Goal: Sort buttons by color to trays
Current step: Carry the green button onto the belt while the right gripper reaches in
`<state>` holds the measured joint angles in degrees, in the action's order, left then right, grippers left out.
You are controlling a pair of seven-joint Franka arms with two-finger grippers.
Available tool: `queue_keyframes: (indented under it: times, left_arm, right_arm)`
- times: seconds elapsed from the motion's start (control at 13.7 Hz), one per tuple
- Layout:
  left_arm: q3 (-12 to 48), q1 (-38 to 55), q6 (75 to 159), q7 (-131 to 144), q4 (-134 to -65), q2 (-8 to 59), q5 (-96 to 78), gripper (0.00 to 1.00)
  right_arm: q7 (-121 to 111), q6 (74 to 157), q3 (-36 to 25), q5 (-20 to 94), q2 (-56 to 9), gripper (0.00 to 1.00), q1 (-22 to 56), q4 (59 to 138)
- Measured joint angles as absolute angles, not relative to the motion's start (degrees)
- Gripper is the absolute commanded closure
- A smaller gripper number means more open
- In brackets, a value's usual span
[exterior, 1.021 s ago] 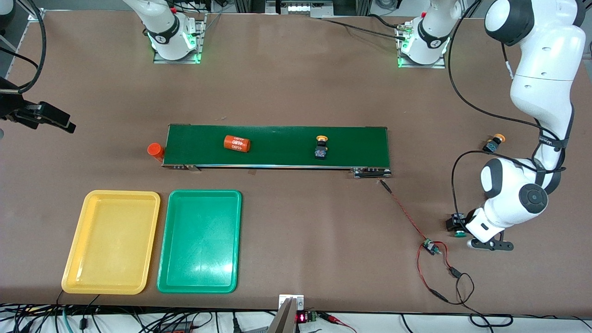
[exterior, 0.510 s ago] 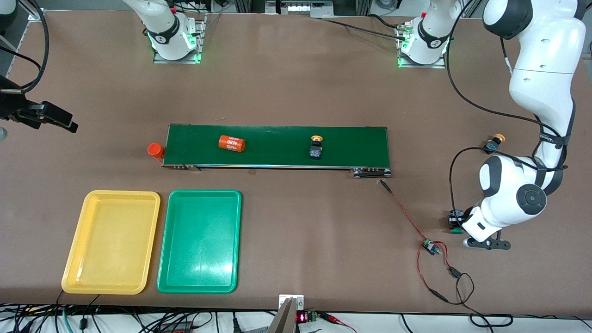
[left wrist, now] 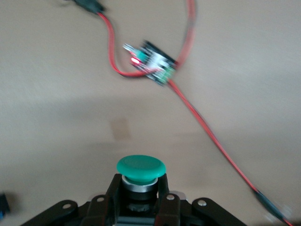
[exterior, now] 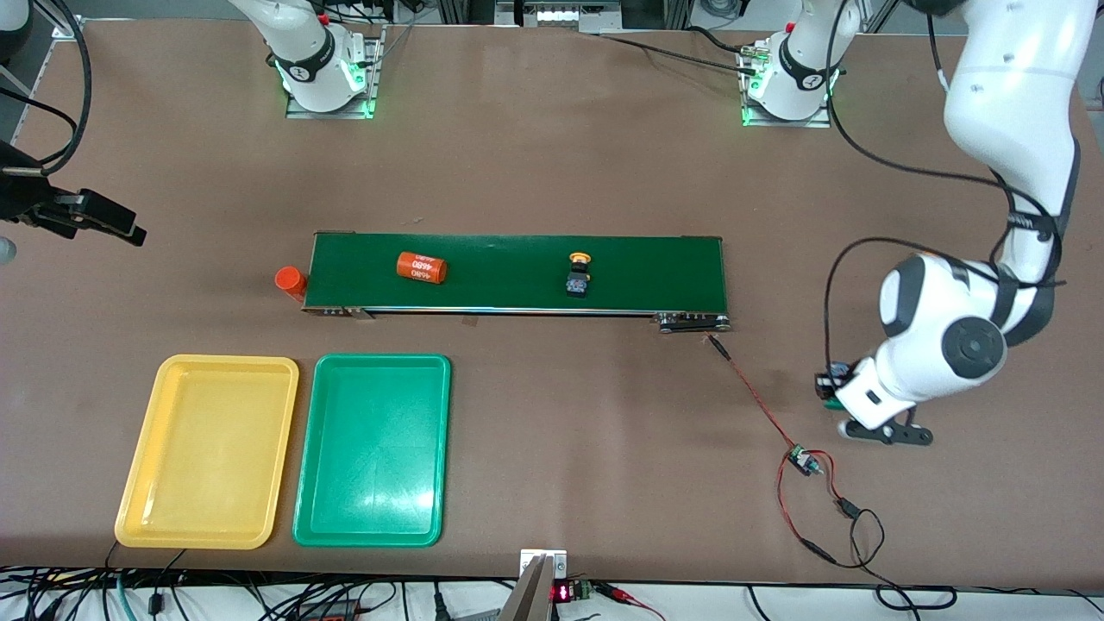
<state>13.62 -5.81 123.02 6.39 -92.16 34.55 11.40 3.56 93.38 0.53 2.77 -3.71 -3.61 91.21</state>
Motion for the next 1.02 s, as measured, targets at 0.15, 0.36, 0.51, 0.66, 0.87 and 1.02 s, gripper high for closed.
queue_keyframes:
  times: [0.15,0.36,0.51,0.66,0.87,1.02]
  left_arm:
    - [13.69,-2.06,117.68,11.13,-96.95,28.87,11.40,1.00]
    - [13.80,2.61,113.39,15.05,-102.02,24.41,11.23,1.00]
    - [14.38,4.42,113.31,15.40,-105.24,23.15,8.29,1.00]
    - [14.67,5.36,113.43,15.45,-107.84,22.40,2.55,1.00]
    - [15.39,5.68,114.63,15.45,-109.17,21.25,-3.24,1.00]
    - [15.83,6.99,118.50,15.51,-110.98,20.87,-4.22,1.00]
  right_arm:
    - [3.72,93.04,0.55,2.73,-4.12,0.00,-3.56,91.23]
    - [4.00,93.04,0.55,2.72,-4.96,0.00,-3.57,91.34]
    - [4.14,93.11,0.56,2.71,-5.64,0.00,-3.55,91.35]
    - [4.19,93.11,0.57,2.71,-5.56,0.00,-3.55,91.25]
    - [4.43,93.09,0.63,2.64,-5.35,0.00,-3.50,90.83]
    - [4.92,93.07,0.69,2.62,-5.14,0.00,-3.49,90.66]
